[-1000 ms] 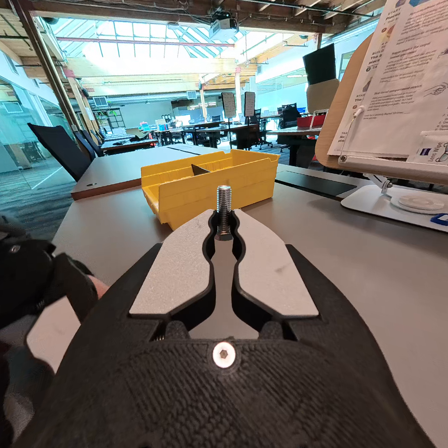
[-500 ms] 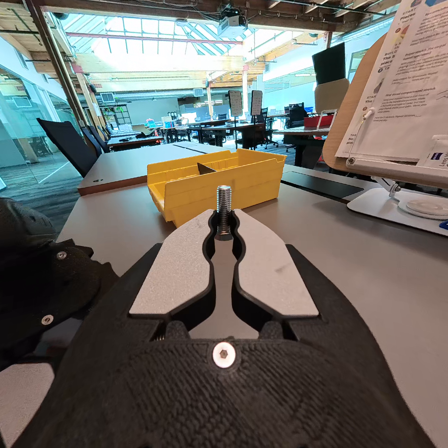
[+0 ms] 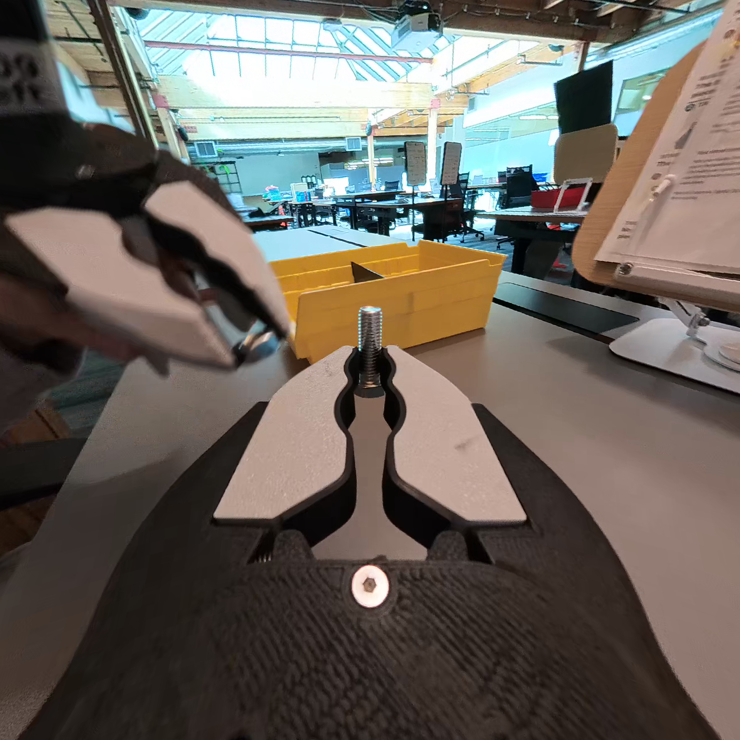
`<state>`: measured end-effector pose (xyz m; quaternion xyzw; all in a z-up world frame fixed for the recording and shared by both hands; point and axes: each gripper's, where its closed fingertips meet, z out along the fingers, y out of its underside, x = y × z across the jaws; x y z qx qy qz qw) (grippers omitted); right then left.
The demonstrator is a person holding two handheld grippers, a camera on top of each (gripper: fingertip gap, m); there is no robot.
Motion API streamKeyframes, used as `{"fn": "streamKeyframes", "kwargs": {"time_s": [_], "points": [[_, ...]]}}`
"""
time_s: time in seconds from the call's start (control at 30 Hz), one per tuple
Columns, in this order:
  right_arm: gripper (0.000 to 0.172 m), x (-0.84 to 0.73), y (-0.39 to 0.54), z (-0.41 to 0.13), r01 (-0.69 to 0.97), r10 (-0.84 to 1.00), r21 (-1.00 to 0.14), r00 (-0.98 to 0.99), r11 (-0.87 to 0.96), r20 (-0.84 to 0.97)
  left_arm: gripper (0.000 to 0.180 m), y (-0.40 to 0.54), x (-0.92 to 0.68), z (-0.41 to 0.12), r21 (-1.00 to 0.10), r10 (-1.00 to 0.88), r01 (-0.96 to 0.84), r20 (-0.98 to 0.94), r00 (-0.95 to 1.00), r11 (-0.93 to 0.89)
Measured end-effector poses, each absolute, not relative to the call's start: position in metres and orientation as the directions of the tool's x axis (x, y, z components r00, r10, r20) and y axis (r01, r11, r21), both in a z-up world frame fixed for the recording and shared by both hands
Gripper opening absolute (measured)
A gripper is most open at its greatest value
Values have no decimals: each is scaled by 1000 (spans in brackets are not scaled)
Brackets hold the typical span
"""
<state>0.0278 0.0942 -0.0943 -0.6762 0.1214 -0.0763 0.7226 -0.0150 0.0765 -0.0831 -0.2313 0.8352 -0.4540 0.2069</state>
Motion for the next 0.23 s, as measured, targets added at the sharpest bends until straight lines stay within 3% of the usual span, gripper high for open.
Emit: {"fn": "streamKeyframes", "kwargs": {"time_s": [0.23], "points": [[9, 2, 112, -94, 30, -198, -999, 980, 41, 21, 18, 96, 1, -68, -821, -573, -244, -120, -811, 517]]}}
